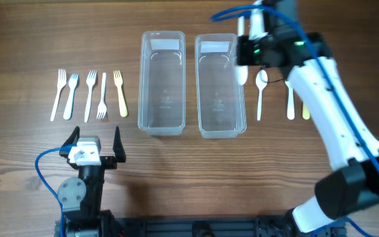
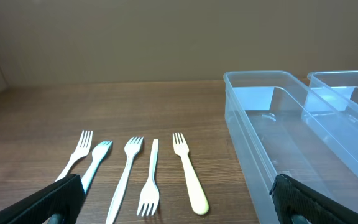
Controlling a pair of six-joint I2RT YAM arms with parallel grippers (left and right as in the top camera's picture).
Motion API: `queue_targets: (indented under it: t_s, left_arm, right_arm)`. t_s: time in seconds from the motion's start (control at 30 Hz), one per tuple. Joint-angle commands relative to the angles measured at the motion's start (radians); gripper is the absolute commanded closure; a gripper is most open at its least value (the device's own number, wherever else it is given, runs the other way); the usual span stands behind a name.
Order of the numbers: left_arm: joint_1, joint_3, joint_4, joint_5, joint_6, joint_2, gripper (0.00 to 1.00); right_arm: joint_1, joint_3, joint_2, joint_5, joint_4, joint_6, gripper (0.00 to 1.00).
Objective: Pack container
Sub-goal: 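Carry the white spoon into the right container and release it, then lower the right gripper onto the next white spoon and grasp it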
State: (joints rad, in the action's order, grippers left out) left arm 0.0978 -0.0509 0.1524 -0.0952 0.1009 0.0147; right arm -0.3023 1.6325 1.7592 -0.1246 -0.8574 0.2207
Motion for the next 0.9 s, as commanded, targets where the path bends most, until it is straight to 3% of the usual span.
queue_targets:
  t_s: [0.0,0.17,0.2,0.23,0.3,0.43,0.5,0.6,0.7,0.87]
  left_arm:
    - [-0.005,0.008,-0.003,0.002,0.019,-0.007,0.00]
    - [-0.005,0.008,-0.003,0.002,0.019,-0.007,0.00]
    - [-0.005,0.008,-0.003,0.002,0.019,-0.007,0.00]
    - [-0.005,0.008,-0.003,0.002,0.019,-0.007,0.00]
    - [-0.005,0.008,-0.003,0.002,0.019,-0.007,0.00]
    - [-0.005,0.008,-0.003,0.002,0.019,-0.007,0.00]
    - [-0.005,0.008,-0.003,0.002,0.019,-0.007,0.00]
    - [-0.005,0.008,-0.003,0.002,0.019,-0.007,0.00]
    - [-0.005,0.008,-0.003,0.002,0.019,-0.007,0.00]
    - [-0.005,0.008,-0.003,0.002,0.019,-0.007,0.00]
  right_arm:
    - [-0.041,-0.022,0.098,-0.011,-0.019,0.026,0.96]
    - [-0.065,-0.022,0.198,-0.012,-0.031,0.020,0.92]
    - [-0.065,-0.022,0.203,-0.011,-0.026,0.014,0.76]
    - [-0.065,-0.020,0.203,-0.011,-0.016,0.011,0.48]
    - [-0.064,0.011,0.193,-0.011,-0.021,0.010,0.36]
    - [-0.060,0.138,0.144,0.018,-0.079,0.013,0.35]
    - [-0.039,0.198,0.113,0.126,-0.167,0.026,0.42]
    - [0.013,0.206,0.085,0.185,-0.261,0.024,0.42]
    - [0.059,0.164,0.091,0.205,-0.317,0.018,0.42]
    - [0.088,-0.021,0.094,0.207,-0.184,0.019,0.42]
